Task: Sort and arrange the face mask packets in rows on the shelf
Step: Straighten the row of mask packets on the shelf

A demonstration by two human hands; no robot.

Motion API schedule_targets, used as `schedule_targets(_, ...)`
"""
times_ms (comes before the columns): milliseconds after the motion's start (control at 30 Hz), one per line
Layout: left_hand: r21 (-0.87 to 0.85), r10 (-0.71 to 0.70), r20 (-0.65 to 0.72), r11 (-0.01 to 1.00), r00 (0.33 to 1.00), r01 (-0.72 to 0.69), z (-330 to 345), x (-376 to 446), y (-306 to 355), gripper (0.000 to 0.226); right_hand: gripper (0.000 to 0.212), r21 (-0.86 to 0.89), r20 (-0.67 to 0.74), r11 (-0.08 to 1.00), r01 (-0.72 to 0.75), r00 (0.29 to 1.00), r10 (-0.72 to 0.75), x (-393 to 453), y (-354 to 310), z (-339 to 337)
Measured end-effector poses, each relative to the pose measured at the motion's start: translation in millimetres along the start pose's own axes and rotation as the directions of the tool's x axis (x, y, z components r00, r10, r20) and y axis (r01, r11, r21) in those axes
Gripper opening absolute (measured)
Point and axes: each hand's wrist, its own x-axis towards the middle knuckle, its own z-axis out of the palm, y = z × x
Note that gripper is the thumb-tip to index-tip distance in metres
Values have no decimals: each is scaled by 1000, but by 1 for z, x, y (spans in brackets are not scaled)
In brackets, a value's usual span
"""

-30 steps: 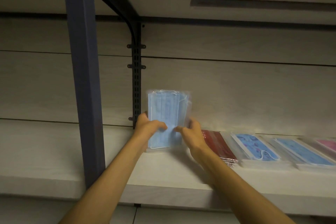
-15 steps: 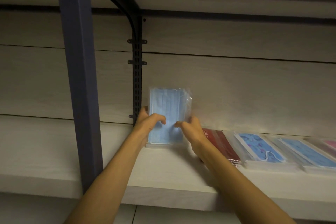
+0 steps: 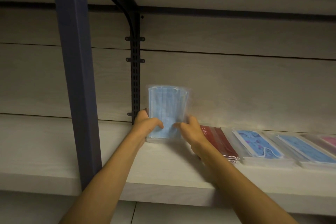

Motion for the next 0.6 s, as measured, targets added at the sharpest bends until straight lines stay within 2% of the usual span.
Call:
schedule_targets(67, -23, 16, 3, 1000, 1000, -16, 0, 2, -1, 56, 35, 2, -33, 1000, 16, 999, -15, 0, 0, 0)
schedule_targets(167, -6, -18, 29, 1000, 999, 18, 2, 4, -2, 62, 41, -4, 3, 1000, 8, 1000, -8, -3, -2, 0)
schedule_targets(333, 26, -38, 18, 999, 999, 37, 2, 5, -1, 81, 36, -77, -41, 995, -62, 997, 59, -3, -4, 2)
schedule_targets(433, 51, -5, 6, 999, 1000, 5, 0, 1, 1, 75, 39, -141, -47, 986, -87, 996, 81, -2, -10, 3)
schedule_targets(533, 128, -18, 19, 992, 1000, 15, -4, -2, 2, 88, 31, -218, -60, 969, -118, 992, 107, -5, -15, 1)
schedule_targets(600, 206, -51, 34, 978, 998, 43, -6, -6, 2, 83, 21, -260, -53, 953, -154, 988, 145, -8, -17, -4)
